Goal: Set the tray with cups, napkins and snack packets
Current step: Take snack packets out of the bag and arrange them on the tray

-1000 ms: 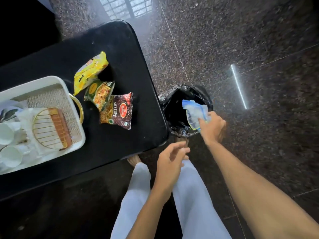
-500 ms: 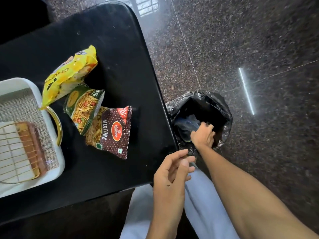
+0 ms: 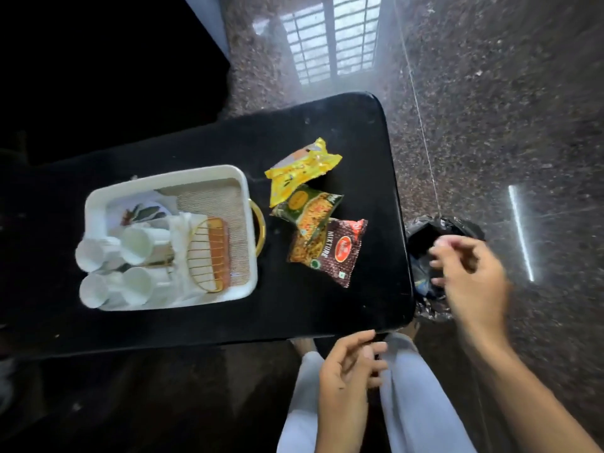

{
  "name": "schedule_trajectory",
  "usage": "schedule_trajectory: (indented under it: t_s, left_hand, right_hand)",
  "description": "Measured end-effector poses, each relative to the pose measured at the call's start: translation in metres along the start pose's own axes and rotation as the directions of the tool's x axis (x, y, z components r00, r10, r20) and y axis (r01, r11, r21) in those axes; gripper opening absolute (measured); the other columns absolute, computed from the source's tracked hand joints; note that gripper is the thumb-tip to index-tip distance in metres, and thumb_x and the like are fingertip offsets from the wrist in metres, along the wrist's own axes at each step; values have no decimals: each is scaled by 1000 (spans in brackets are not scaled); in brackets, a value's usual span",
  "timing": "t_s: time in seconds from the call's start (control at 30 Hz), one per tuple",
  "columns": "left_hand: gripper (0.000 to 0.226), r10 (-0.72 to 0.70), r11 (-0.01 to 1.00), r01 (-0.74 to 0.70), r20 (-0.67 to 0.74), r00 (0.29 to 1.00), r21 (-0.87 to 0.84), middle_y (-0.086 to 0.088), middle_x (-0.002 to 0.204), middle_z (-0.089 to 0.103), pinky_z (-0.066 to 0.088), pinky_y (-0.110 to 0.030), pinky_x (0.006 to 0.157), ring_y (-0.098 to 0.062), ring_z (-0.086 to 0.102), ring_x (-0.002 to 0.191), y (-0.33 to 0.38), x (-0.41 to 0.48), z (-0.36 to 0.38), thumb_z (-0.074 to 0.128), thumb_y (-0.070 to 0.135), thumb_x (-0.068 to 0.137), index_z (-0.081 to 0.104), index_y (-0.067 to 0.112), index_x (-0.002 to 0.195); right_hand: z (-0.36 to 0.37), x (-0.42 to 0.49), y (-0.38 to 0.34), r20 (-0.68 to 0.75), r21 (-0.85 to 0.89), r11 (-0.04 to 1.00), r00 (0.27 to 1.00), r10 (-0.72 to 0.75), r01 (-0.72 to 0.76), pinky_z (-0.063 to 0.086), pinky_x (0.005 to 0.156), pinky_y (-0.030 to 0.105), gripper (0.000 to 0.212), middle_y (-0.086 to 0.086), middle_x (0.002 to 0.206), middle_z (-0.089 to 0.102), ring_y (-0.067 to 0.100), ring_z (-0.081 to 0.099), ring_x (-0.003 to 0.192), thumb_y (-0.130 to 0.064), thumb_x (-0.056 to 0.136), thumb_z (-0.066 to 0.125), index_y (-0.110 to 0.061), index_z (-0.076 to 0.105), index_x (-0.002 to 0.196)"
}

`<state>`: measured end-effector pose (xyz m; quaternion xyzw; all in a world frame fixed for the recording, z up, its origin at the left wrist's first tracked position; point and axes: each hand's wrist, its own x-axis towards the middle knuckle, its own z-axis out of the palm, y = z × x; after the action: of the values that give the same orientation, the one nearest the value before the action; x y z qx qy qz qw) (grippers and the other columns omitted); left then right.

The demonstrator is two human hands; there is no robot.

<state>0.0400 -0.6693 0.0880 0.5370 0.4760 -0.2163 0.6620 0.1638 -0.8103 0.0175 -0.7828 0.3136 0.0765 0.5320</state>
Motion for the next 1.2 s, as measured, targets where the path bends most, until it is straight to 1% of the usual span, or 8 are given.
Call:
schedule_trajectory:
  t_s: [0.13, 0.3, 0.4, 0.47, 0.63, 0.8, 1.03, 1.2]
  left_hand:
    - [20, 19, 999, -21, -45, 999, -42, 2, 91, 83, 57, -26, 70, -9, 74, 76, 14, -22, -48, 56, 5, 102, 71, 16, 108]
    - [21, 80, 993, -86, -70, 994, -81, -3, 94, 83, 58, -22, 64, -9, 75, 72, 23, -37, -114, 57, 2, 100, 73, 12, 108]
    - [22, 96, 991, -103, -75, 993, -87, -5, 94, 83, 58, -21, 62, -10, 76, 71, 20, -42, -150, 56, -1, 99, 73, 11, 107]
    - [22, 93, 992, -99, -71, 993, -78, -2, 95, 83, 58, -28, 68, -12, 76, 75, 19, -45, -169, 57, 1, 99, 73, 13, 108]
    - [22, 95, 989, -102, -65, 993, -109, -2, 93, 83, 56, -31, 70, -13, 75, 74, 24, -50, -207, 58, -1, 99, 73, 12, 108]
    - [23, 131, 980, -139, -63, 989, -144, -3, 98, 83, 57, -24, 69, -11, 76, 78, 36, -46, -229, 58, 0, 99, 74, 15, 108]
    - [17, 199, 965, -213, -98, 975, -153, -2, 102, 82, 59, -23, 71, -13, 77, 84, 62, -34, -246, 67, 23, 93, 74, 21, 108]
    - [20, 425, 903, -429, -202, 882, 25, 3, 103, 81, 57, -17, 79, -12, 77, 93, 108, -38, -259, 65, 23, 88, 77, 32, 103]
  right_hand:
    - [47, -51, -36, 226, -115, 992, 972, 70, -45, 57, 84, 42, 41, -3, 105, 72, 12, 67, 86, -49, 81, 76, -26, 66, 114]
    - [82, -78, -70, 55, -233, 948, 976, -210, 217, 46, 100, 35, 48, 2, 128, 55, 18, 55, 114, -41, 89, 71, -18, 56, 128]
    - [105, -72, -102, -10, -109, 988, 993, -113, 112, 51, 84, 30, 44, -9, 95, 66, 9, 65, 88, -50, 86, 70, -19, 61, 117]
    - [125, -63, -122, -45, -162, 984, 995, -83, 75, 42, 78, 28, 54, -16, 79, 63, 15, 64, 91, -61, 82, 67, -17, 63, 114]
    - [171, -40, -147, -214, -352, 924, 974, 78, -151, 42, 79, 37, 75, 14, 117, 70, 36, 63, 109, -80, 71, 61, -15, 72, 107]
    - [201, -32, -157, -303, -351, 896, 938, 166, -272, 49, 97, 42, 65, 19, 130, 64, 40, 61, 116, -51, 78, 71, -3, 67, 121]
    - [221, -34, -185, -65, -356, 917, 974, -219, 182, 52, 91, 37, 12, 10, 108, 70, 26, 64, 102, -27, 83, 63, -19, 68, 91]
    - [212, -57, -225, 260, -279, 667, 723, -640, 691, 37, 64, 17, 16, 2, 85, 66, 17, 60, 74, -23, 93, 65, -8, 65, 98]
